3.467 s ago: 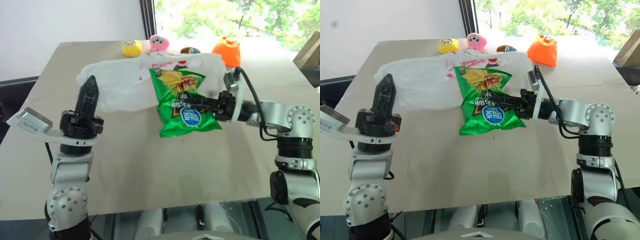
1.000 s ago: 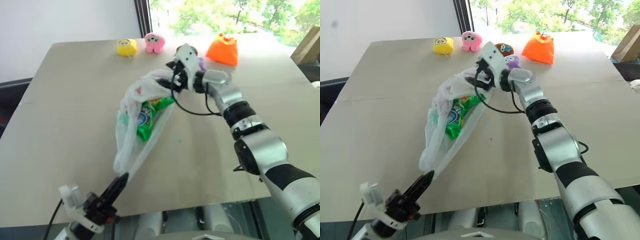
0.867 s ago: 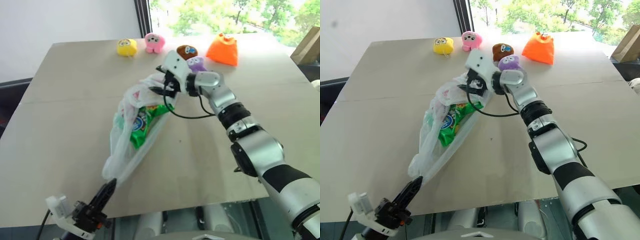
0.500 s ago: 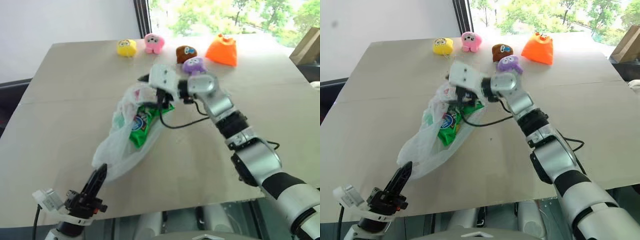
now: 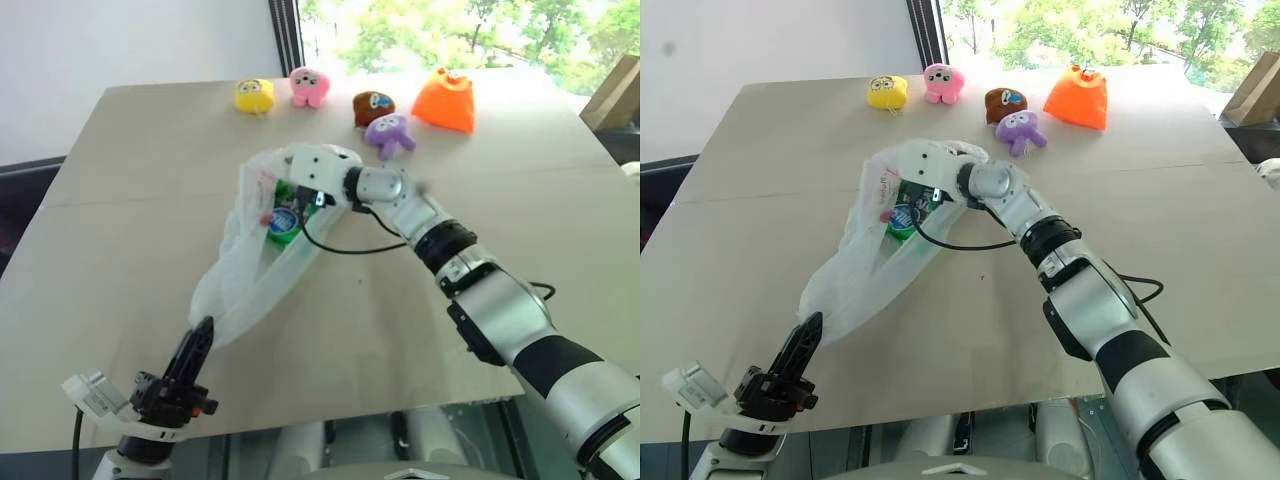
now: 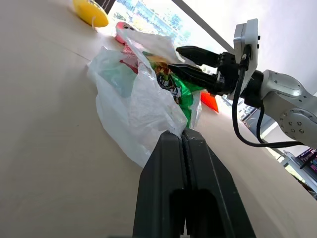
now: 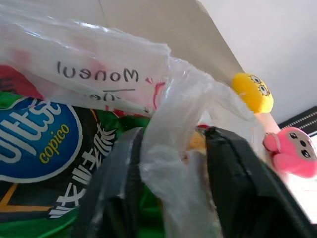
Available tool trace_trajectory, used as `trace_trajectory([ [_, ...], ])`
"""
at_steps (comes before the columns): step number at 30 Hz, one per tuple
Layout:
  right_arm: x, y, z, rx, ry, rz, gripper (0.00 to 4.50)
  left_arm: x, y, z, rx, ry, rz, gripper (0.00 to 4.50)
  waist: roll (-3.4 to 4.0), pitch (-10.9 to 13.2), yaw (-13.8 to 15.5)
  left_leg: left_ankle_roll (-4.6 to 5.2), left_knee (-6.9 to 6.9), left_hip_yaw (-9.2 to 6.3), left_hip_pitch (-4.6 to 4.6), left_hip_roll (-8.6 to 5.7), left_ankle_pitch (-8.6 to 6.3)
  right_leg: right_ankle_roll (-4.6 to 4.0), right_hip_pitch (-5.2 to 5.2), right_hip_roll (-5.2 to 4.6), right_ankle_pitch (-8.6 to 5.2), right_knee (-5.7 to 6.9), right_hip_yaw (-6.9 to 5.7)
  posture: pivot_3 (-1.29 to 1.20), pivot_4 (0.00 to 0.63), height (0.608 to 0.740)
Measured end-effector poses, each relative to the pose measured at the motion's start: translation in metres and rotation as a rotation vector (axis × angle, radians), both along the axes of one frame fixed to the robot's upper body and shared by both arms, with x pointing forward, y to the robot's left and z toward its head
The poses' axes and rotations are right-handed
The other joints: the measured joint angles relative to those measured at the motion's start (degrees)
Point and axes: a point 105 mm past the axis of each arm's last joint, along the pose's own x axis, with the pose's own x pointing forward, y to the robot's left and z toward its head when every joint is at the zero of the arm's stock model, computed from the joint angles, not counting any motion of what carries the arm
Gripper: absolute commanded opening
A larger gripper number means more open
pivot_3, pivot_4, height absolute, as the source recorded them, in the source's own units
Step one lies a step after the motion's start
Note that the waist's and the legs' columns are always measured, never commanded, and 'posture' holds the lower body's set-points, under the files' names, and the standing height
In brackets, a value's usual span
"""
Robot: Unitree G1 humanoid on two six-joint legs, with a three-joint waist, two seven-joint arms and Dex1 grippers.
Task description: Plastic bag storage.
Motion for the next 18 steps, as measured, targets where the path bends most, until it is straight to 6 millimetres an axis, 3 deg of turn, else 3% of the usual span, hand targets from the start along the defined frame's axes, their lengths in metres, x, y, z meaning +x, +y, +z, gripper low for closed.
trace_trajectory([
  [1, 0.002, -0.002, 0.001, 0.013, -0.002, -0.013, 0.07, 0.000, 0.000, 0.000, 0.000, 0.001, 0.000, 0.00, 0.00, 0.0, 0.0, 0.00, 0.00, 0.00, 0.00, 0.00, 0.00, 0.00, 0.00, 0.00, 0.00, 0.00, 0.00, 0.00, 0.150, 0.740],
  [6, 0.013, -0.015, 0.021, 0.176, 0.064, -0.090, 0.07, 0.002, -0.001, 0.001, 0.006, -0.004, -0.001, 0.00, 0.00, 0.0, 0.0, 0.01, 0.00, -0.01, 0.00, 0.01, 0.00, 0.00, 0.00, 0.02, 0.00, 0.01, 0.00, 0.00, 0.150, 0.740],
  [10, 0.025, -0.037, 0.034, 0.472, 0.366, -0.172, 0.07, 0.011, -0.001, 0.007, 0.016, -0.038, -0.008, 0.00, 0.00, 0.0, 0.3, 0.02, 0.03, -0.06, -0.03, 0.05, 0.00, 0.00, 0.03, 0.01, 0.00, 0.02, -0.03, 0.00, 0.150, 0.740],
  [14, 0.036, -0.068, 0.053, 0.827, 0.644, -0.213, 0.07, 0.036, 0.002, 0.032, 0.051, -0.147, 0.001, 0.00, 0.01, 0.0, 0.6, 0.03, 0.11, -0.11, -0.05, 0.02, 0.00, 0.00, 0.04, 0.01, 0.00, 0.14, -0.06, 0.00, 0.150, 0.740],
  [15, 0.040, -0.084, 0.063, 0.943, 0.691, -0.216, 0.07, 0.050, 0.005, 0.041, 0.052, -0.173, 0.020, 0.00, 0.06, 0.0, 0.8, 0.03, 0.13, -0.14, -0.06, -0.02, 0.01, 0.01, 0.03, -0.03, 0.00, 0.22, -0.07, 0.00, 0.150, 0.740],
  [17, 0.049, -0.133, 0.098, 1.206, 0.725, -0.203, 0.07, 0.105, 0.021, 0.076, 0.039, -0.227, 0.138, 0.00, 0.20, 0.4, 3.0, 0.02, 0.66, -0.44, -0.37, -0.20, 0.03, -0.01, 0.02, 0.01, 0.01, 0.56, -0.53, 0.00, 0.150, 0.740],
  [18, 0.049, -0.164, 0.129, 1.350, 0.714, -0.160, 0.07, 0.143, 0.031, 0.116, -0.009, -0.289, 0.232, 0.00, -0.13, 0.8, 4.0, 0.01, 0.88, -0.77, -0.57, -0.20, 0.08, -0.14, 0.01, 0.09, 0.10, 0.71, -0.77, 0.00, 0.150, 0.740],
])
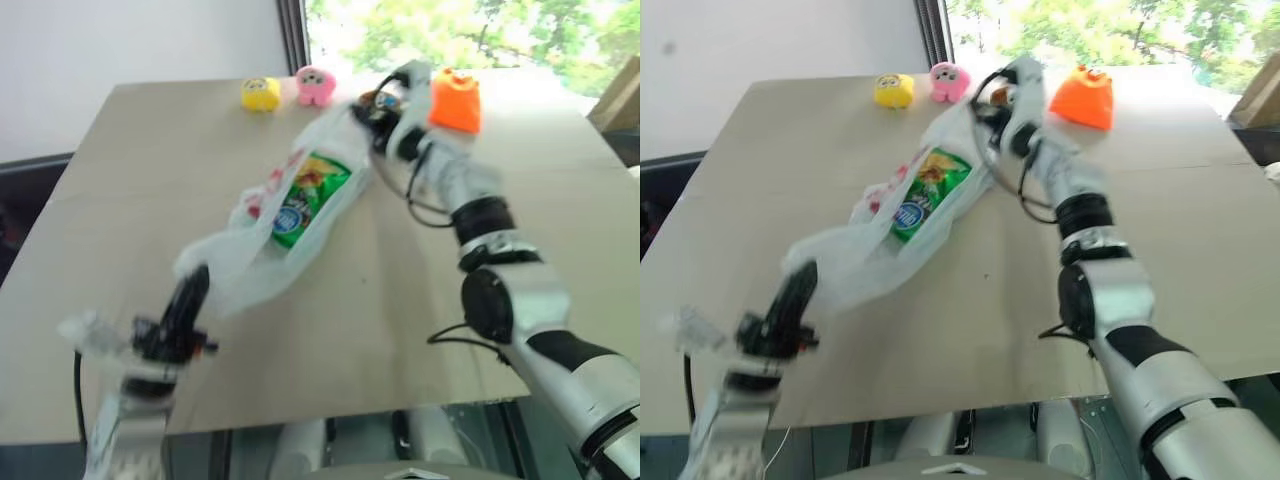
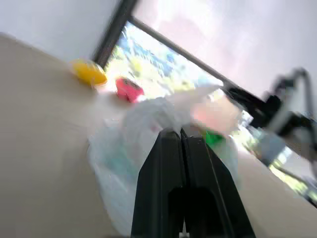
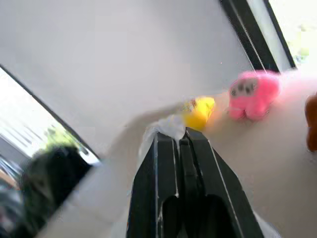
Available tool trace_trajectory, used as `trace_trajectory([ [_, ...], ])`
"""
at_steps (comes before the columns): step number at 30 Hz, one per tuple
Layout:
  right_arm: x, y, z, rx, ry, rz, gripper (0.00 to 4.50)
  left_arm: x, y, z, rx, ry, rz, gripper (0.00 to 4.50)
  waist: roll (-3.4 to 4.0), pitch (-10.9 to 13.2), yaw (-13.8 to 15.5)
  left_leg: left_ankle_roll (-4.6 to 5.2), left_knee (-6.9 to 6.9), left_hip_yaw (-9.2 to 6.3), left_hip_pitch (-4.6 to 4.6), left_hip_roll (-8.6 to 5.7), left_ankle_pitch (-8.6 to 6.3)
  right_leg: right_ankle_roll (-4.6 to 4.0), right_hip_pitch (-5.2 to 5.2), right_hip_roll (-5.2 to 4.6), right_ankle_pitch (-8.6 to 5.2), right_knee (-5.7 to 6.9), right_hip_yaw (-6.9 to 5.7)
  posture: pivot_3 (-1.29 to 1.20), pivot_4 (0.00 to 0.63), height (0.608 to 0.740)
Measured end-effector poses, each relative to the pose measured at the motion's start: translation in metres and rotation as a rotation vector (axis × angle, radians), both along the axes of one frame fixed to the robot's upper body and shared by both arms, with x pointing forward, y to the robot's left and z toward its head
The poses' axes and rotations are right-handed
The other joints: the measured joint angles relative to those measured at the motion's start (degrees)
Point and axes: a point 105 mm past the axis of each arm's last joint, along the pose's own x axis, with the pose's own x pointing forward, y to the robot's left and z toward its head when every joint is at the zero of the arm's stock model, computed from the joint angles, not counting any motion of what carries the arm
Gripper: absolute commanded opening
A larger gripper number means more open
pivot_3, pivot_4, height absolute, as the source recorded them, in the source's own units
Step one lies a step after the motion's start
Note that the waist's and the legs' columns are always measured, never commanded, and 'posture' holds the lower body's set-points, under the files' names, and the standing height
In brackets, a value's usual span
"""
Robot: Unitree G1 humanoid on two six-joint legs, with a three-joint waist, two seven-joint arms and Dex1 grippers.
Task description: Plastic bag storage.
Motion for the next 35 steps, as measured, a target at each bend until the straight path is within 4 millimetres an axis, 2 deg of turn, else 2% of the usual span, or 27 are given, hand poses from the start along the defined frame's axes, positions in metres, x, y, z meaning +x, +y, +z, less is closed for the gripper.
trace_trajectory([
  [1, -0.004, -0.020, 0.026, 0.093, -0.042, -0.013, 0.07, 0.017, 0.000, 0.038, -0.030, -0.081, 0.030, 0.00, -0.23, 0.0, 0.0, -0.04, 0.06, -0.19, -0.24, 0.02, 0.10, -0.18, -0.05, 0.08, 0.15, -0.15, -0.21, 0.00, 0.150, 0.740],
  [2, -0.007, -0.030, 0.039, 0.136, -0.066, -0.018, 0.07, 0.024, -0.005, 0.059, -0.047, -0.128, 0.022, 0.00, -0.29, 0.0, -0.2, -0.27, 0.09, -0.17, -0.32, 0.02, 0.23, -0.10, -0.03, 0.09, 0.23, -0.08, -0.20, 0.00, 0.150, 0.740],
  [3, -0.012, -0.045, 0.057, 0.194, -0.100, -0.023, 0.07, 0.031, -0.015, 0.093, -0.074, -0.205, -0.003, 0.00, -0.34, -0.1, -0.5, -0.27, 0.10, -0.04, -0.33, -0.02, 0.25, 0.00, -0.02, 0.04, 0.28, -0.14, -0.05, 0.00, 0.150, 0.740],
  [5, -0.019, -0.064, 0.071, 0.283, -0.141, -0.024, 0.07, 0.032, -0.022, 0.132, -0.083, -0.298, -0.025, 0.00, -0.35, -0.1, -1.8, -0.16, -0.12, 0.45, -0.07, -0.03, 0.16, 0.11, -0.01, -0.15, 0.29, -0.22, 0.26, 0.00, 0.150, 0.740],
  [6, -0.024, -0.079, 0.077, 0.314, -0.167, -0.033, 0.07, 0.045, -0.027, 0.151, -0.070, -0.302, -0.048, 0.00, -0.34, -0.1, -2.2, -0.16, -0.14, 0.48, -0.32, -0.16, 0.16, 0.35, -0.13, -0.22, 0.14, -0.32, 0.24, 0.00, 0.150, 0.740],
  [8, -0.033, -0.086, 0.089, 0.334, -0.226, -0.025, 0.07, 0.056, -0.030, 0.178, -0.035, -0.317, -0.059, 0.00, -0.33, -0.1, -3.6, -0.17, -0.29, 0.73, -0.56, -0.16, 0.17, 0.37, -0.65, -0.24, 0.15, -0.28, 0.31, 0.00, 0.150, 0.740],
  [9, -0.036, -0.088, 0.091, 0.333, -0.248, -0.029, 0.07, 0.059, -0.033, 0.185, 0.001, -0.321, -0.060, 0.00, -0.33, -0.1, -4.3, -0.18, -0.37, 0.74, -0.49, -0.14, 0.17, 0.37, -0.67, -0.24, 0.14, -0.19, 0.28, 0.00, 0.150, 0.740],
  [11, -0.042, -0.094, 0.090, 0.305, -0.280, -0.051, 0.07, 0.070, -0.034, 0.184, 0.067, -0.297, -0.061, 0.00, -0.30, -0.1, -5.5, -0.18, -0.77, 0.73, -0.42, -0.13, 0.17, 0.36, -0.83, -0.24, 0.13, -0.20, 0.25, 0.00, 0.150, 0.740],
  [14, -0.045, -0.098, 0.066, 0.208, -0.266, -0.077, 0.07, 0.081, -0.029, 0.165, 0.104, -0.245, -0.060, 0.00, -0.30, -0.1, -6.6, -0.20, -0.89, 0.76, -0.45, -0.07, 0.19, 0.36, -1.00, -0.26, 0.13, -0.19, 0.26, 0.00, 0.150, 0.740],
  [15, -0.048, -0.096, 0.046, 0.127, -0.252, -0.080, 0.59, 0.082, -0.027, 0.150, 0.125, -0.219, -0.062, 0.00, -0.27, -0.2, -6.9, -0.20, -0.92, 0.73, -0.44, -0.06, 0.19, 0.36, -1.03, -0.30, 0.13, -0.19, 0.29, 0.00, 0.150, 0.740],
  [16, -0.052, -0.096, 0.033, 0.081, -0.243, -0.075, 0.79, 0.081, -0.024, 0.138, 0.138, -0.197, -0.058, 0.00, -0.24, -0.2, -7.1, -0.20, -0.91, 0.72, -0.41, -0.05, 0.18, 0.36, -1.05, -0.33, 0.13, -0.12, 0.32, 0.00, 0.150, 0.740],
  [17, -0.060, -0.103, 0.005, -0.002, -0.206, -0.066, 1.30, 0.079, -0.018, 0.112, 0.156, -0.139, -0.055, 0.54, -0.21, -0.2, -7.1, -0.20, -0.93, 0.74, -0.44, -0.05, 0.18, 0.36, -1.12, -0.40, 0.13, -0.10, 0.36, 0.00, 0.150, 0.740],
  [18, -0.070, -0.110, -0.021, -0.055, -0.158, -0.043, 1.48, 0.074, -0.011, 0.083, 0.169, -0.066, -0.060, 0.63, -0.20, -0.2, -7.1, -0.20, -0.90, 0.77, -0.51, -0.03, 0.18, 0.36, -1.20, -0.47, 0.13, -0.05, 0.38, 0.00, 0.150, 0.740],
  [19, -0.081, -0.116, -0.041, -0.095, -0.115, -0.013, 2.17, 0.067, -0.008, 0.056, 0.185, 0.002, -0.075, 1.24, -0.19, -0.2, -7.1, -0.20, -0.89, 0.80, -0.51, -0.02, 0.18, 0.36, -1.22, -0.51, 0.13, -0.02, 0.41, 0.00, 0.150, 0.740],
  [20, -0.093, -0.121, -0.060, -0.125, -0.073, 0.018, 2.49, 0.058, -0.005, 0.030, 0.200, 0.072, -0.089, 1.60, -0.19, -0.2, -7.1, -0.20, -0.89, 0.78, -0.50, -0.02, 0.18, 0.37, -1.20, -0.57, 0.12, 0.01, 0.41, 0.00, 0.150, 0.740],
  [22, -0.141, -0.123, -0.117, -0.239, 0.066, 0.156, 3.40, 0.019, -0.010, -0.038, 0.307, 0.282, -0.170, 2.45, -0.23, -0.2, -6.8, -0.17, -1.01, 0.68, -0.48, -0.01, 0.15, 0.43, -1.14, -0.60, 0.09, -0.08, 0.41, 0.00, 0.150, 0.740],
  [24, -0.195, -0.118, -0.191, -0.370, 0.317, 0.290, 3.40, -0.032, -0.016, -0.112, 0.422, 0.580, -0.254, 2.45, -0.23, -0.2, -6.1, -0.09, -1.05, 0.71, -0.46, -0.04, 0.09, 0.52, -1.07, -0.63, 0.00, -0.20, 0.48, 0.00, 0.150, 0.740],
  [25, -0.225, -0.112, -0.231, -0.408, 0.455, 0.348, 3.40, -0.059, -0.023, -0.130, 0.462, 0.647, -0.291, 2.45, -0.23, -0.3, -5.5, -0.08, -1.02, 0.75, -0.43, -0.02, 0.08, 0.54, -0.98, -0.60, -0.01, -0.33, 0.59, 0.00, 0.150, 0.740],
  [26, -0.234, -0.105, -0.239, -0.449, 0.428, 0.344, 3.40, -0.077, -0.028, -0.138, 0.505, 0.675, -0.309, 2.45, -0.04, -0.6, -5.3, -0.05, -0.78, 0.87, -0.25, -0.04, 0.07, 0.61, -0.80, -0.60, -0.02, -0.65, 0.70, 0.00, 0.150, 0.740],
  [27, -0.239, -0.099, -0.247, -0.527, 0.374, 0.304, 3.40, -0.101, -0.043, -0.152, 0.512, 0.704, -0.362, 2.45, 0.17, -0.8, -5.2, 0.20, -0.89, 1.10, 0.55, -0.05, -0.08, 0.66, 0.02, -0.58, 0.03, -0.83, 0.89, 0.00, 0.150, 0.740],
  [28, -0.239, -0.098, -0.251, -0.551, 0.344, 0.266, 3.40, -0.111, -0.049, -0.159, 0.486, 0.712, -0.372, 2.45, 0.18, -0.8, -5.0, 0.65, -1.00, 1.15, 1.51, -0.02, -0.40, 0.63, 1.11, -0.54, -0.07, -1.24, 0.90, 0.00, 0.150, 0.740],
  [29, -0.237, -0.095, -0.260, -0.608, 0.280, 0.215, 3.40, -0.121, -0.058, -0.168, 0.434, 0.714, -0.359, 2.45, 0.27, -0.8, -4.8, 0.58, -0.97, 1.08, 2.18, 0.14, -0.69, 0.62, 2.11, -0.46, -0.22, -1.73, 0.80, 0.00, 0.150, 0.740],
  [30, -0.235, -0.093, -0.263, -0.664, 0.229, 0.198, 3.40, -0.124, -0.061, -0.173, 0.431, 0.710, -0.333, 2.45, 1.07, -1.2, -5.1, 0.56, -0.98, 0.46, 2.25, 0.58, -0.76, 0.63, 2.62, 0.07, 0.09, -3.19, 0.67, 0.00, 0.150, 0.740],
  [31, -0.233, -0.092, -0.265, -0.721, 0.185, 0.188, 3.40, -0.124, -0.062, -0.175, 0.449, 0.701, -0.310, 2.45, 1.86, -1.7, -5.3, 0.56, -1.15, 0.21, 1.42, 1.05, -0.76, 0.45, 2.58, 0.40, 0.60, -4.25, 0.50, 0.00, 0.150, 0.740],
  [32, -0.231, -0.090, -0.265, -0.758, 0.137, 0.178, 3.40, -0.122, -0.061, -0.174, 0.471, 0.685, -0.282, 2.45, 1.95, -1.8, -5.4, 0.56, -1.52, 0.37, 1.23, 1.08, -0.76, 0.41, 2.36, 0.11, 0.62, -4.39, 0.44, 0.00, 0.150, 0.740],
  [33, -0.230, -0.088, -0.265, -0.759, 0.118, 0.170, 3.40, -0.120, -0.061, -0.174, 0.479, 0.676, -0.268, 2.45, 1.43, -1.5, -5.3, 0.55, -1.67, 0.70, 1.33, 0.90, -0.76, 0.40, 2.16, -0.45, 0.63, -3.96, 0.47, 0.00, 0.150, 0.740],
  [35, -0.224, -0.084, -0.258, -0.742, 0.066, 0.142, 3.40, -0.113, -0.060, -0.173, 0.466, 0.660, -0.232, 2.45, 1.03, -1.3, -4.9, 0.48, -1.56, 1.02, 1.65, 0.77, -0.70, 0.23, 2.14, -0.66, 0.76, -3.29, 0.55, 0.00, 0.150, 0.740],
])
